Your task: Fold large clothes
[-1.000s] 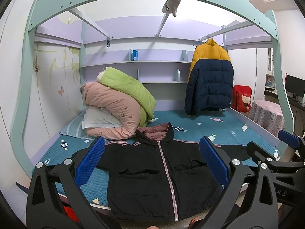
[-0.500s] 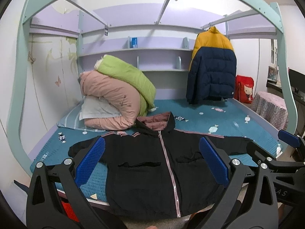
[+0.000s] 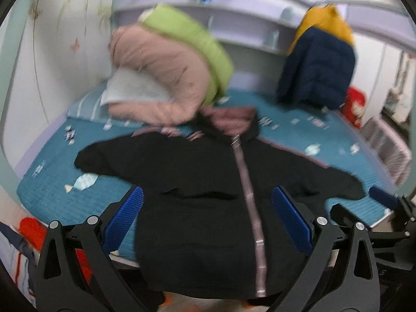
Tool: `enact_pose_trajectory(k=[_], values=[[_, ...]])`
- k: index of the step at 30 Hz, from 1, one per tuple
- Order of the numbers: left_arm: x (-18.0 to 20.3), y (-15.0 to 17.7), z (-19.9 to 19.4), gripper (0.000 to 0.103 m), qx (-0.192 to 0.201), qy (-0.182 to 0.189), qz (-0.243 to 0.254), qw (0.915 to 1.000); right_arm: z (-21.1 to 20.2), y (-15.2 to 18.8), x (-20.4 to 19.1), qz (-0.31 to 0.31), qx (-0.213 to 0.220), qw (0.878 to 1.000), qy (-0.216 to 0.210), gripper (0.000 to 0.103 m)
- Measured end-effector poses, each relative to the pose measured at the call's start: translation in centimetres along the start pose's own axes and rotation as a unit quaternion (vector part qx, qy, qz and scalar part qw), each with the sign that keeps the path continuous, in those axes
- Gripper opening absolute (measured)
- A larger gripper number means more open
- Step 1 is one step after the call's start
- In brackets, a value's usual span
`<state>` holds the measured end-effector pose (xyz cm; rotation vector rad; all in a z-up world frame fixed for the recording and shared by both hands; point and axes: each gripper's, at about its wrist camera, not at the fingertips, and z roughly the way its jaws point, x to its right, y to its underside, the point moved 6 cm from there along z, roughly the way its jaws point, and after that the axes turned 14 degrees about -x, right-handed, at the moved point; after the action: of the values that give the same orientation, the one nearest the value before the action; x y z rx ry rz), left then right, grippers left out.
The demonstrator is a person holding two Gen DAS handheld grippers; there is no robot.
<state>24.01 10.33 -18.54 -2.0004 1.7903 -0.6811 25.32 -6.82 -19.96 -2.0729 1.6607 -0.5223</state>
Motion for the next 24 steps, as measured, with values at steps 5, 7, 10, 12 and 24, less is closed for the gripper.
enact_pose_trajectory(k=[5,7,10,12,24], values=[[-9.7,-1.5,8.7,0.099,-0.058,-0.035,-0.049,0.9965,8.6,-3.9,-5.2,-0.031,-0.027,0.998,-0.040,0.096],[-13.6,-2.0,11.7,0.099,-0.073,-0.036,-0.076,0.9938,12.5,-5.7,-7.6,-0.042,-0.039,0.997,-0.051,0.094],[-20.6,-2.9,15.8,0.099,-0.092,-0.054,-0.123,0.9867,17.7,-7.7,-10.5,-0.051,-0.061,0.994,-0.069,0.072],[-24.9,-3.4,18.2,0.099,-0.106,-0.050,-0.156,0.9808,20.9,-8.7,-12.0,-0.052,-0.085,0.992,-0.080,0.061],[-45.8,-3.3,30.8,0.098,-0.176,-0.035,-0.354,0.9180,32.8,-12.6,-17.4,-0.049,-0.122,0.984,-0.119,0.021]])
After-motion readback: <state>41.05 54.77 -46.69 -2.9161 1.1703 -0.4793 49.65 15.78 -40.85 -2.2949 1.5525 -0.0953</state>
